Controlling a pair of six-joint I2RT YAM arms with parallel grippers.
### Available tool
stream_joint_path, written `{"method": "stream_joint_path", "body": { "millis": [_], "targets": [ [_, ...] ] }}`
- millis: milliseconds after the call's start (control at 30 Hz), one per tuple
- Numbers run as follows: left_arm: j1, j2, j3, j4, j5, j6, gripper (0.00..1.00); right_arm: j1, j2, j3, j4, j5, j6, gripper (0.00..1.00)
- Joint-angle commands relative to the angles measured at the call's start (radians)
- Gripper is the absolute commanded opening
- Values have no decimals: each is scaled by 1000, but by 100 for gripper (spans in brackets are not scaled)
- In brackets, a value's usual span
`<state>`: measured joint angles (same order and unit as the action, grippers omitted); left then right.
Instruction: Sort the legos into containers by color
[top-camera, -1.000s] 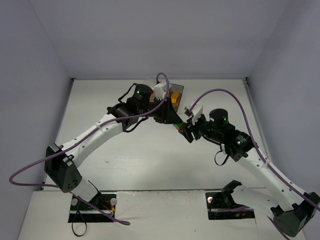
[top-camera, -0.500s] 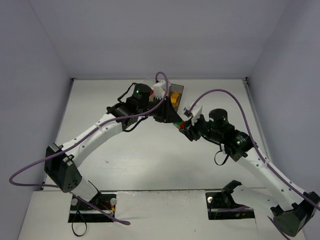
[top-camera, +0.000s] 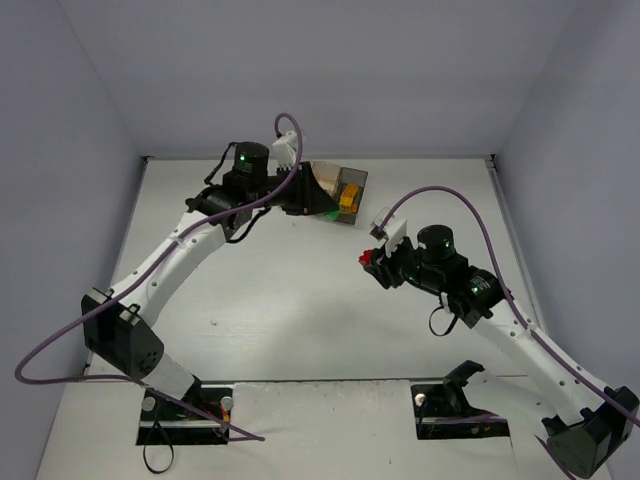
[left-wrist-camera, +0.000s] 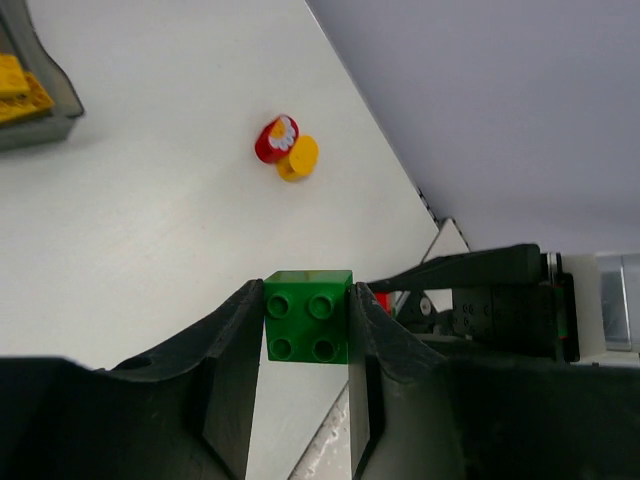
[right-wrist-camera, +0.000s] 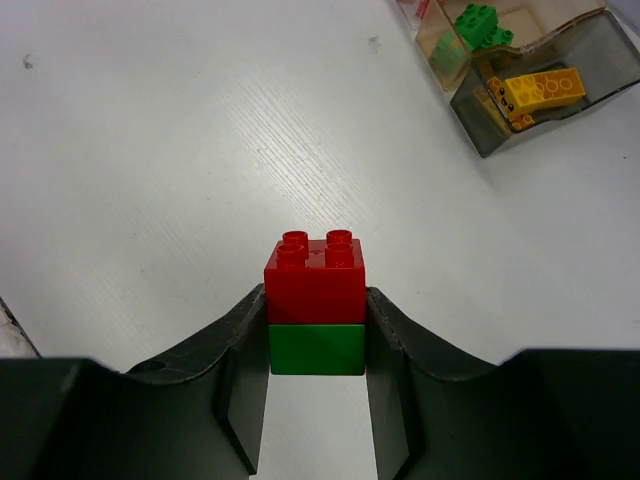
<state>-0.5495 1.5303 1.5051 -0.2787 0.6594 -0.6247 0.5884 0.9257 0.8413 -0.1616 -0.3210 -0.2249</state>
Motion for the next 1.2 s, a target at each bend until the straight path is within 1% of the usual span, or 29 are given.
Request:
{"method": "stream_joint_path", "body": {
  "millis": [0, 67, 100, 133, 167, 200, 233, 267, 300, 333, 400, 433, 500, 533, 633, 667, 700, 833, 867, 900, 933, 1000, 1067, 1167],
  "targets": [
    [33, 7, 82, 19, 8, 46, 0, -7, -13, 13, 39, 28, 16, 0],
    [45, 43, 105, 3, -26, 78, 0, -9, -11, 21, 40, 37, 19, 0],
    [46, 62, 137, -22, -55, 123, 1, -10, -11, 22, 40, 39, 22, 0],
    [46, 85, 159, -40, -119, 147, 6, -10, -11, 24, 42, 39, 24, 0],
    [46, 143, 185, -56, -150, 172, 11, -12, -7, 28, 40, 39, 28, 0],
    [48, 177, 246, -92, -180, 216, 11, -13, -8, 30, 39, 36, 33, 0],
    [48, 248, 282, -109, -243, 235, 11, -12, -10, 31, 39, 30, 38, 0],
    [49, 284, 317, -123, -280, 253, 12, -13, -11, 36, 39, 25, 47, 0],
    [48, 321, 386, -143, -314, 279, 13, -13, -14, 39, 39, 22, 51, 0],
    [48, 393, 418, -151, -386, 289, 13, -15, -18, 38, 39, 17, 53, 0],
    [54, 462, 486, -163, -443, 309, 13, -16, -21, 41, 37, 17, 58, 0],
    [57, 525, 551, -166, -492, 312, 13, -18, -24, 42, 33, 16, 58, 0],
    [62, 583, 610, -165, -539, 335, 13, -19, -24, 48, 25, 13, 61, 0],
    [60, 635, 656, -160, -585, 338, 13, -21, -24, 50, 20, 11, 62, 0],
    [63, 720, 707, -107, -604, 356, 14, -22, -25, 47, 16, 5, 64, 0],
    [63, 737, 714, -74, -615, 359, 16, -24, -25, 47, 13, 2, 64, 0],
    [62, 772, 727, -65, -618, 364, 22, -25, -22, 50, 11, 0, 67, 0],
    [69, 847, 817, -74, -623, 361, 39, -27, -16, 55, 4, -7, 65, 1],
    [71, 856, 837, -74, -620, 353, 46, -29, -13, 53, 2, -7, 62, 1],
    [72, 866, 839, -71, -618, 352, 50, -29, -8, 53, 2, -12, 62, 1],
    [74, 867, 839, -59, -616, 350, 58, -30, -7, 53, 1, -13, 59, 1],
    [74, 864, 834, -53, -623, 352, 64, -32, 4, 55, 0, -21, 56, 1],
    [76, 855, 827, -54, -624, 353, 68, -33, 12, 61, 0, -24, 52, 1],
    [76, 791, 775, -56, -597, 330, 69, -36, 18, 70, 0, -24, 30, 1]
  ]
}}
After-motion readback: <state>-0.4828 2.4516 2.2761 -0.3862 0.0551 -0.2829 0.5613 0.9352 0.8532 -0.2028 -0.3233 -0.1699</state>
